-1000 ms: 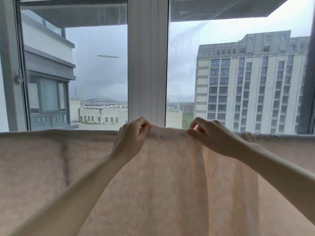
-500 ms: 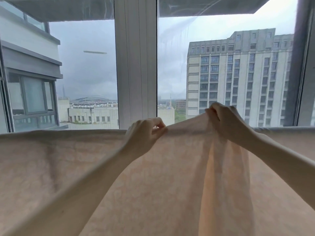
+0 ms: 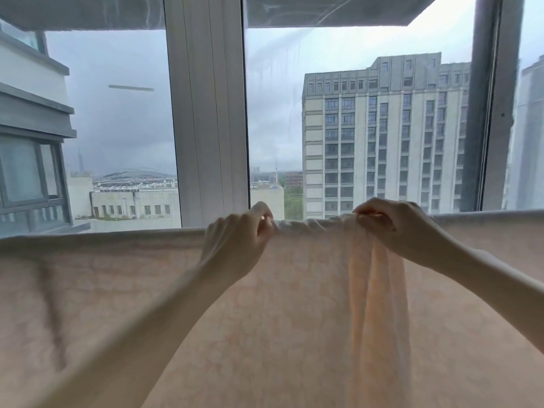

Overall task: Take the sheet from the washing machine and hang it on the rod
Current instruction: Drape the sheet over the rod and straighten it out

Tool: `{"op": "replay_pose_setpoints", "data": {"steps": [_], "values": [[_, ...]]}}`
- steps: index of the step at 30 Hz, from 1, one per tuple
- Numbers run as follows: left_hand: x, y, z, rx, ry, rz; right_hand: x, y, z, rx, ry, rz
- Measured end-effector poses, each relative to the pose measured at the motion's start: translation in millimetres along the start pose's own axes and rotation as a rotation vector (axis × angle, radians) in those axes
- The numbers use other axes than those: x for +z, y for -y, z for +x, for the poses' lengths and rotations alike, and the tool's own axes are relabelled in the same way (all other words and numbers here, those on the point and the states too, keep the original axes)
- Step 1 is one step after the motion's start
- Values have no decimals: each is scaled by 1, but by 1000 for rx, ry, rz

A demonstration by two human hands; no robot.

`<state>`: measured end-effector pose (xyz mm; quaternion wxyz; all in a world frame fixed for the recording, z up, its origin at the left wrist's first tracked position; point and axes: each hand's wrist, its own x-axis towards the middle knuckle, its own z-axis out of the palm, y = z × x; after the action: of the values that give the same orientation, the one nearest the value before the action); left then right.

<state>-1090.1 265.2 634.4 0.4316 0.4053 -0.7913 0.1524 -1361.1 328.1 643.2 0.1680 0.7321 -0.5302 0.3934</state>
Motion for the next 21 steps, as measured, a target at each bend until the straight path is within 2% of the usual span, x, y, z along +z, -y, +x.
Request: {"op": "replay_pose_setpoints", "data": {"steps": [4,10,13,16,21], "values": [[17,-31,2,147,12,-43,0,-1,1,-9,-25,-6],[39,-80,14,202,7,-36,-12,-19,-1,-74,-53,47],[48,-96,17,99,-20,-69,-25,-41,-7,-71,-17,92],[56,-109,20,-83,-32,-123,-35,-62,-15,-118,73,84],[57,-118,27,-268,-37,-188,-34,-68,-4,-191,68,142]]}}
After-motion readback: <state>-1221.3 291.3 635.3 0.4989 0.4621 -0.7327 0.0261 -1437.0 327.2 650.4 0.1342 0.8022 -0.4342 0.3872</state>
